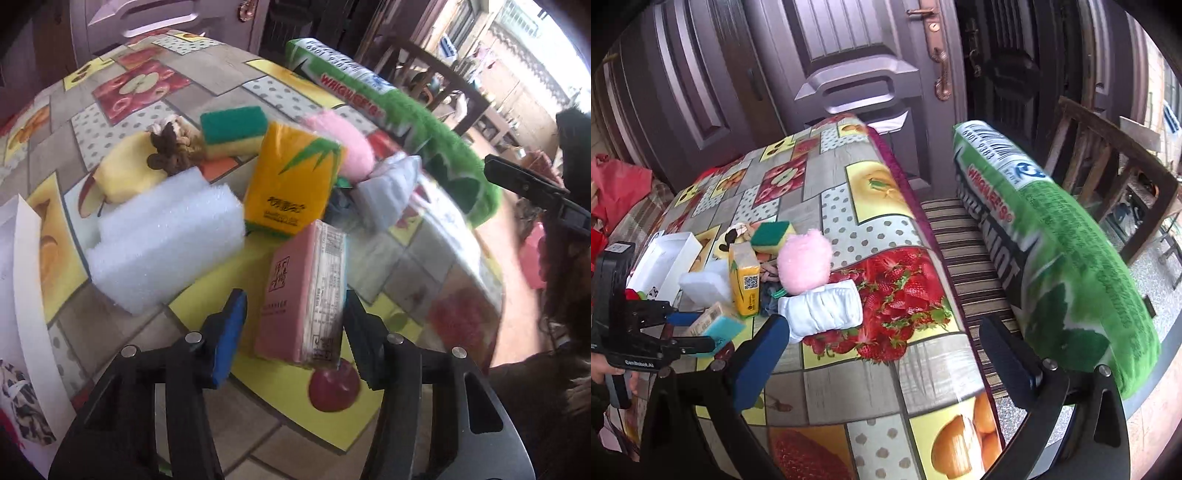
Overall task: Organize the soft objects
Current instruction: 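Grasp the pink pack with the left tool while the right tool grasps the rolled white cloth, then release the pink pack into the white tray with the left tool while the right tool releases the white cloth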
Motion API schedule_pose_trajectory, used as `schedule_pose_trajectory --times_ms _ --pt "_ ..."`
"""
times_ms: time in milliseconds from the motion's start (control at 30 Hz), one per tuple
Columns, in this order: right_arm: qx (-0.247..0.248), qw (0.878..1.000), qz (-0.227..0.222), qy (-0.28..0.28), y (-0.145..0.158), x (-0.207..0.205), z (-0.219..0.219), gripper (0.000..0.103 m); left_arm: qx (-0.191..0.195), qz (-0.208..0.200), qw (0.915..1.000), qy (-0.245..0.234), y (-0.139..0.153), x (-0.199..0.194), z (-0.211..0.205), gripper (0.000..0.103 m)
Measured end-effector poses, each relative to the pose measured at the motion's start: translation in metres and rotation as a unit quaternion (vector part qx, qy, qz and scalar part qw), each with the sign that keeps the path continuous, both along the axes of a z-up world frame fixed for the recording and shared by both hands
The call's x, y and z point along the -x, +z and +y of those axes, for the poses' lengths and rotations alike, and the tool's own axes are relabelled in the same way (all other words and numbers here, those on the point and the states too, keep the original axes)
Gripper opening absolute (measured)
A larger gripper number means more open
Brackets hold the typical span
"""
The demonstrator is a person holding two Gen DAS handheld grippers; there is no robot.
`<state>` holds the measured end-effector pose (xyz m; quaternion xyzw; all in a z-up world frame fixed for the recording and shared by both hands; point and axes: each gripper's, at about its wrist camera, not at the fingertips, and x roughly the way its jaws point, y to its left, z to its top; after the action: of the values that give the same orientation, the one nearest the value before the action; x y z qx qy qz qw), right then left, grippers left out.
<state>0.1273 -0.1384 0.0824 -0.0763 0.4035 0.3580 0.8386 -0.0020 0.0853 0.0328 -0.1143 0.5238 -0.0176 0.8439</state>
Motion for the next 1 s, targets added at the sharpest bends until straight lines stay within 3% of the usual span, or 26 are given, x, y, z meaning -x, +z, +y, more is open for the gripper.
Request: schedule_pose_trajectory --times_ms 167,200,400,467,600,700,833,1000 --pt "0.031 0.997 -0.002 0.069 -0.018 0.000 0.043 0.103 -0.015 0.009 0.9998 0.002 -0.009 0.000 -0.010 0.050" --pt "0.039 0.996 -0.004 0.084 -0.024 0.001 0.055 0.103 -0.016 0.009 0.9998 0.001 -0.010 0.000 -0.012 0.027" --pt "0.090 0.989 -0.012 0.120 -0.057 0.003 0.101 0.102 0.006 -0.008 0.9993 0.036 -0.008 0.014 -0.009 0.026" --pt "0.101 0.987 -0.013 0.123 -0.065 0.005 0.102 0.081 0.010 -0.019 0.9984 0.051 -0.003 0.022 -0.006 0.026" --pt "0.090 0.986 -0.005 0.137 -0.061 0.011 0.087 0.073 0.018 -0.044 0.9962 0.072 0.013 0.034 -0.001 0.026" --pt "0.061 0.990 -0.010 0.128 -0.040 0.017 0.070 0.073 0.018 -0.070 0.9938 0.084 0.033 0.043 0.002 0.026" --pt "-0.023 0.992 -0.046 0.116 0.024 0.025 0.055 0.072 -0.021 -0.125 0.9856 0.111 0.084 0.055 0.008 0.026" --pt "-0.105 0.977 -0.130 0.134 0.102 0.049 0.067 0.073 -0.097 -0.173 0.9608 0.194 0.149 0.076 0.029 0.026"
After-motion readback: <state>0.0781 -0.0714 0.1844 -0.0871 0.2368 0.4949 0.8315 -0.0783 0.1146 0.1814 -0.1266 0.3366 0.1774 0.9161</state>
